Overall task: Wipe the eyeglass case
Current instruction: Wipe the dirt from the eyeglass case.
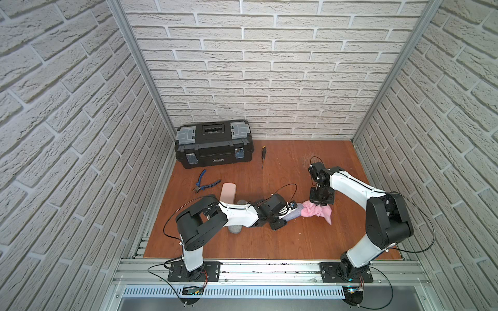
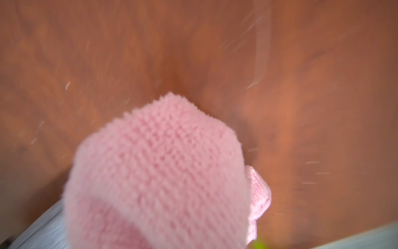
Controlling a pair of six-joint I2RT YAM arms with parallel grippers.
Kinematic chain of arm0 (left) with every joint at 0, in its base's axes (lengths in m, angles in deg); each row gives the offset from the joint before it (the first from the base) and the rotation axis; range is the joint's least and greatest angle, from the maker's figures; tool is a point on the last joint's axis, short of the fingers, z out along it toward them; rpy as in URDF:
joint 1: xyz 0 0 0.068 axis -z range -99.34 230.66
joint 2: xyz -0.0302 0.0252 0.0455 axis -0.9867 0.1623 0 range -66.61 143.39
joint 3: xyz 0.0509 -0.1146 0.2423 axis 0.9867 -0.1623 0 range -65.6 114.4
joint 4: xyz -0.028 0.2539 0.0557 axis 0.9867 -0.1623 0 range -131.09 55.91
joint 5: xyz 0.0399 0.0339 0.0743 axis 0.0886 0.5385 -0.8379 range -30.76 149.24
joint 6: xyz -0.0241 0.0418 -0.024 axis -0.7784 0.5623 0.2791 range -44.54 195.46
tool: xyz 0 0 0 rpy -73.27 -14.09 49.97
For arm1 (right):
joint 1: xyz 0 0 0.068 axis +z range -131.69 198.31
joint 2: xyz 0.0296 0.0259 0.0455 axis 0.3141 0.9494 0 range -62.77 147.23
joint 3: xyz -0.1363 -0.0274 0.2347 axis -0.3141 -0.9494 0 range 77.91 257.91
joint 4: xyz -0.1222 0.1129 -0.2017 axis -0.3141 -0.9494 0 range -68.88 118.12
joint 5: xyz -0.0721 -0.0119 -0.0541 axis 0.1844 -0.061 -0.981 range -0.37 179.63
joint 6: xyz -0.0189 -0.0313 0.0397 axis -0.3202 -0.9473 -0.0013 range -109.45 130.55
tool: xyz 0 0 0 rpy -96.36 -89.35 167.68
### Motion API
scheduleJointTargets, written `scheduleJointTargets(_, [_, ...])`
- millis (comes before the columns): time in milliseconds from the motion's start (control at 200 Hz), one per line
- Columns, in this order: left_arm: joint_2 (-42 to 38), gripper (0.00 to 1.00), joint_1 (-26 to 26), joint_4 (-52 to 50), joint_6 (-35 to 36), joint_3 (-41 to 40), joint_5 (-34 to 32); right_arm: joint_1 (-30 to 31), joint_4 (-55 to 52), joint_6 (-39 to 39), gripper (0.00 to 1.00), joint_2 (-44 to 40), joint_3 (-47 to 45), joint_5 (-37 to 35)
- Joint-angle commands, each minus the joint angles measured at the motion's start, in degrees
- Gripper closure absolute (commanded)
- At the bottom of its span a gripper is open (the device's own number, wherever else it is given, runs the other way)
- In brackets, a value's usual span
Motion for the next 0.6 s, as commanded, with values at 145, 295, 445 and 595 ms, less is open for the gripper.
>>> scheduleJointTargets(145, [-0.9,0.45,2.1,0.4,-0.4,-2.0,-7.1,6.9,0.9,2.9,0.98,-5.0,2.2,17.0])
scheduleJointTargets(295, [-1.3,0.45,3.5,2.1,-0.6,-3.2,-10.5,6.2,12.2,9.1,0.98,-3.2,-5.6,29.0])
scheduleJointTargets(445, [-1.7,0.42,4.5,2.8,-0.7,-3.9,-12.8,2.3,5.1,0.6,0.98,1.5,-4.6,18.0])
scheduleJointTargets(595, [-2.0,0.42,5.4,3.5,-0.8,-4.5,-14.3,2.9,-6.9,-6.0,0.98,1.3,4.0,-15.3])
